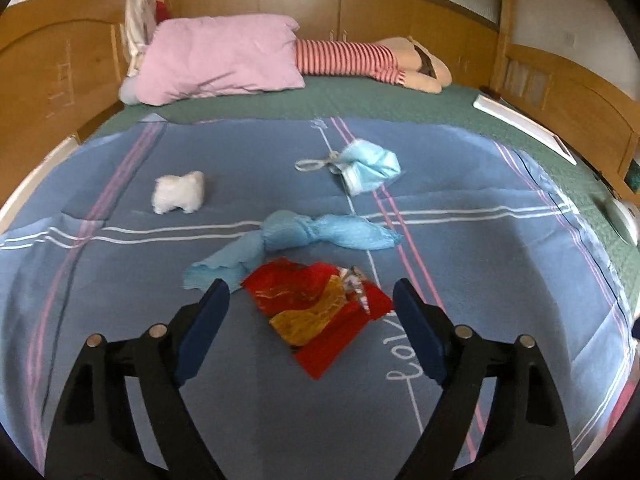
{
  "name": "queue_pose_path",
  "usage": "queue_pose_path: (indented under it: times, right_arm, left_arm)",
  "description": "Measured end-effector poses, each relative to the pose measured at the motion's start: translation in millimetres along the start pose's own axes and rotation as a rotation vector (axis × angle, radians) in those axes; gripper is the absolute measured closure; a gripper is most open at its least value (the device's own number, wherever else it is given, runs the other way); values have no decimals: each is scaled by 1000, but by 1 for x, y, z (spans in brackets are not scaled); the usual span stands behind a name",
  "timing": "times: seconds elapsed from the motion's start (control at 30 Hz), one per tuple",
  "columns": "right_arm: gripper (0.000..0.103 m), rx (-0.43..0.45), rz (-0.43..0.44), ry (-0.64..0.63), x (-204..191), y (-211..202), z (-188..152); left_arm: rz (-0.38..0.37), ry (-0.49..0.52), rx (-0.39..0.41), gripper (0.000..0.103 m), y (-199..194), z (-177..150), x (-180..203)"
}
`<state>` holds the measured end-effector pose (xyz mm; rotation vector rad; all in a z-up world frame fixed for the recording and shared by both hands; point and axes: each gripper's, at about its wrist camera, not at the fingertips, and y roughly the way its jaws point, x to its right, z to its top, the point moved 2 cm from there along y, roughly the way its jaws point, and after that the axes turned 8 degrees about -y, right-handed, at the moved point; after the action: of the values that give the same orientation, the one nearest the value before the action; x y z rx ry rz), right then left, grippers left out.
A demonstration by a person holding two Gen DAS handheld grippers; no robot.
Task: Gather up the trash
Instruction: 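Grasp the red snack wrapper with the left tool while the right tool grasps the blue mask, then drop the red wrapper and blue mask into the bin with both tools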
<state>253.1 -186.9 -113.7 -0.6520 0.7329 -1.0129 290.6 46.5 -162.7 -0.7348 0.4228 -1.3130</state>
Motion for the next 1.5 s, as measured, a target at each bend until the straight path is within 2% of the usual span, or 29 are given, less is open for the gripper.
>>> queue_pose_path:
  times: [0.03,0.1,0.13,0.2,0.27,0.4,0.53,0.63,0.73,0.77,0.8,0.83,0.93,1.1,1.2,1.3,1.33,1.43,1.5]
  right_arm:
    - [31,-2,-2,-14,-3,6,6]
    - [31,0,1,-39,-8,17,18]
    - [31,3,5,-55,-12,25,26]
    - [31,12,6,-82,-19,36,41]
    - [31,32,-4,-122,-31,56,65]
    - [31,60,-18,-184,-51,105,108]
    - [27,35,-156,-260,-75,170,148]
    - [27,-27,-214,-287,-83,213,160]
    - [29,-68,-225,-299,-87,235,159]
    - [47,-70,-227,-310,-87,239,157]
    - [78,-91,-227,-314,-86,241,153]
    - [83,-103,-212,-304,-85,240,150]
    - [89,-71,-180,-273,-81,212,141]
    - [89,43,-86,-278,-79,108,113]
    - [89,100,-15,-274,-69,22,74]
    - [89,144,15,-255,-56,-40,34]
    - [89,164,25,-239,-48,-70,10]
    - [89,153,31,-201,-33,-113,-36]
    - [89,103,-17,-210,-24,-131,-65]
  left_arm:
    - [2,18,-37,42,10,-3,2]
    - [5,29,-92,55,22,-8,2]
    - [7,29,-102,67,25,-10,1]
    - [21,30,-110,82,25,-10,-2]
    - [20,-7,-99,90,20,-6,-9]
    - [46,-159,-76,93,0,0,-42]
    - [60,-321,-34,93,-23,4,-84]
    - [96,-374,-12,93,-27,5,-103]
    - [105,-393,-37,93,-23,3,-110]
    - [102,-391,-39,93,-23,3,-110]
    - [100,-383,-33,93,-24,4,-108]
    - [98,-377,-24,93,-27,4,-107]
    - [87,-353,8,93,-34,6,-101]
    - [47,-254,53,93,-54,2,-73]
    - [19,-207,88,93,-88,-9,-56]
    - [-60,-212,115,93,-138,-31,-40]
    - [-84,-194,124,93,-152,-38,-32]
    - [-160,-117,126,93,-187,-58,-5]
    - [-206,-61,121,93,-203,-71,12]
